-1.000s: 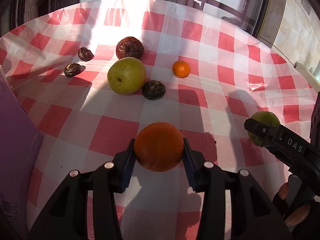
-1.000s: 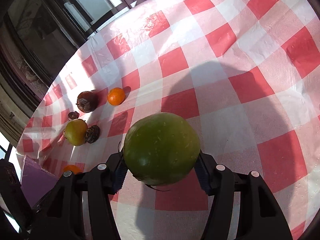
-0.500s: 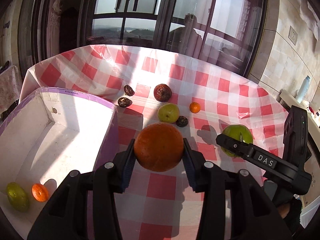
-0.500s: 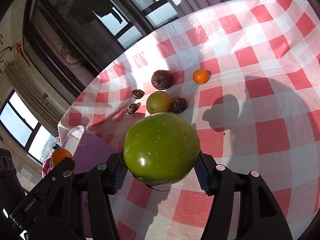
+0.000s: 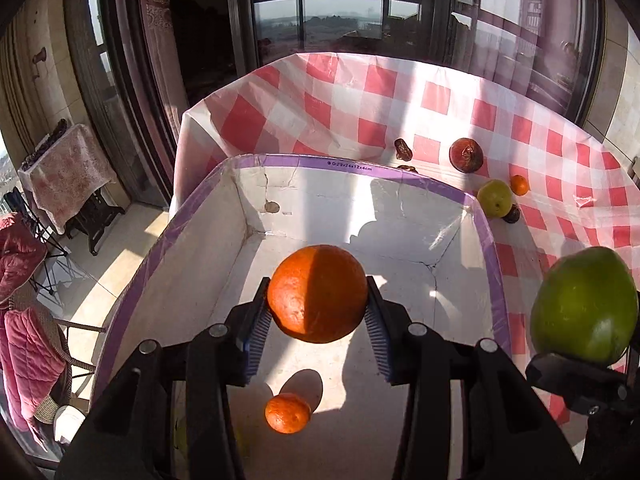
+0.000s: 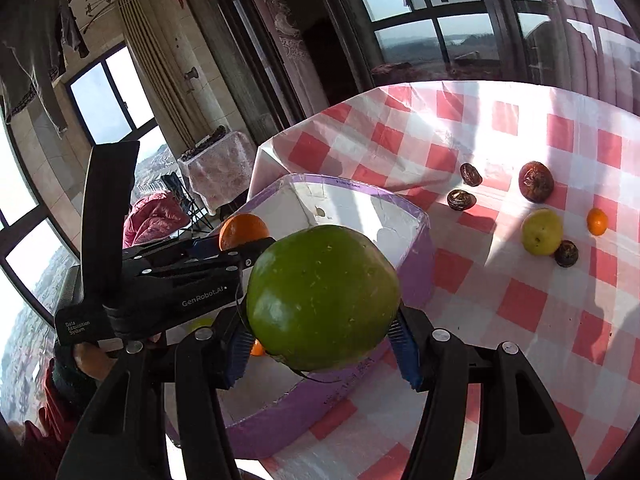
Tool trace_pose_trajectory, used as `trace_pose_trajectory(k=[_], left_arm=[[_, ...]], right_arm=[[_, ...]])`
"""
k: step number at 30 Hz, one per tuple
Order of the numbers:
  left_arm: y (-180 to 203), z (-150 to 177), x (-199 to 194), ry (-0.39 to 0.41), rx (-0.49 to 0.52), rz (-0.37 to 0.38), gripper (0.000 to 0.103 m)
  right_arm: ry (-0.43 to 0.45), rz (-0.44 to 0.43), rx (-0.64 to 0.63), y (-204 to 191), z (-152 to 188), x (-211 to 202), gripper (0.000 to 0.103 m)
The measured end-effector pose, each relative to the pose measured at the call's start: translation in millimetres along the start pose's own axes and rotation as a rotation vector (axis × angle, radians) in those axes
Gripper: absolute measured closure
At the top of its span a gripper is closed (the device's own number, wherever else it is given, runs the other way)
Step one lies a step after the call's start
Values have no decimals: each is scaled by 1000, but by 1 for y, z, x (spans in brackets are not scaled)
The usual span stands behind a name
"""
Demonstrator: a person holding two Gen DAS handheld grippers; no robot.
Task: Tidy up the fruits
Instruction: 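Open the right gripper over the box while the left gripper releases the orange inside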
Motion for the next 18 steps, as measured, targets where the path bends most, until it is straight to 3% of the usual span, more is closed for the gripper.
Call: trace_pose_trajectory(k=[4,7,9,14,18], left_arm=[[-21,3,43,-178,72,-12,58],[-31,10,76,-325,120,-12,58],[-37,11,92,-412,105,35,58],[-50,8,121,-488,88,50,58],[-59,7,135,-498,66,46,58]], right_arm=[[-156,-24,-115,-38,5,42,44],[-285,9,-223,-61,16,70,44],[-341,49,-311,-74,21,82,44],[-446,123,-438,-84,26,94,44],[-528,171,-550,-91,34,107,44]])
Point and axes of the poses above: each gripper's, at about its wrist camera, not at the fingertips, and x roughly the way its jaws point, y to its right, z to its underside, the point moved 1 cm from there along x, roughly the way its jaws point, and after that the axes turned 8 degrees about -x, right-handed, at the moved point
